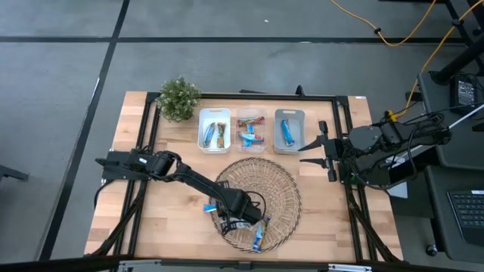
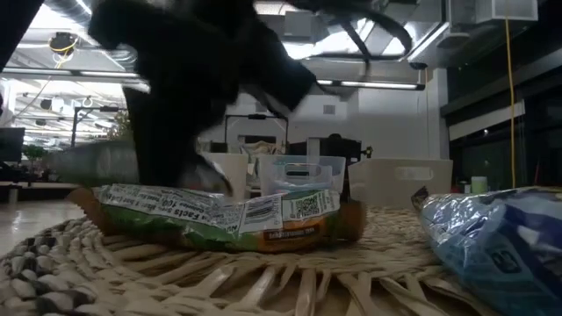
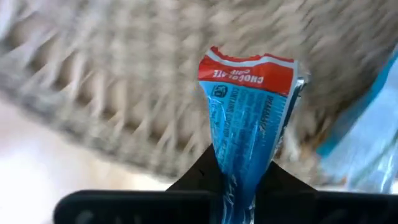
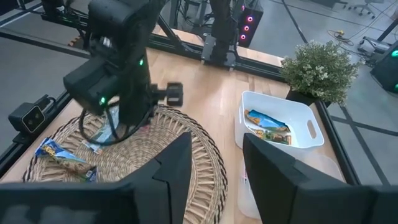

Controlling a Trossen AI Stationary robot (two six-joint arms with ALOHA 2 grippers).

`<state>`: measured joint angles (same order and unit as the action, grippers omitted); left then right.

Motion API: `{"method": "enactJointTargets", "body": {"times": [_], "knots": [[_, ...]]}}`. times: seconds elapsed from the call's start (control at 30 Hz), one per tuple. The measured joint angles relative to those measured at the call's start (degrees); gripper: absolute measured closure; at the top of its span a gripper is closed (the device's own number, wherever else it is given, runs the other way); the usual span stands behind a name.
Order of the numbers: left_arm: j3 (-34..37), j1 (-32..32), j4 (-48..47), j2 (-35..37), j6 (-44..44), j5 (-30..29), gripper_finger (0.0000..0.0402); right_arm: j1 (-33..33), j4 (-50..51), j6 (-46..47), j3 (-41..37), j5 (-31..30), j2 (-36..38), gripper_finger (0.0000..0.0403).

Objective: Pick and place Granola Bars by type
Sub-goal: Put the red granola bar into the transparent bin

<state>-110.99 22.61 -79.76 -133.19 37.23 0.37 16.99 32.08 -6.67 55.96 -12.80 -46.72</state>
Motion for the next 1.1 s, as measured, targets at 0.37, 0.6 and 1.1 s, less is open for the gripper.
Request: {"method": "enactJointTargets", "body": {"times": [0.37,0.6,1.1], "knots": [[-2.66,-1.87,-7.16,15.35,10.06,-13.44,0.039,0.02,0.17,-1.26,0.0,-0.02,0.0,0.0256],[-4.5,-1.45,-1.45,32.94,21.13,-37.49,0.0381,0.02,0.2,-1.32,0.0,-0.04,0.0,0.0256],[-4.51,-7.51,9.19,43.32,8.51,-45.23,0.0387,0.02,0.31,-1.26,0.0,-0.21,0.0,0.0256]]}}
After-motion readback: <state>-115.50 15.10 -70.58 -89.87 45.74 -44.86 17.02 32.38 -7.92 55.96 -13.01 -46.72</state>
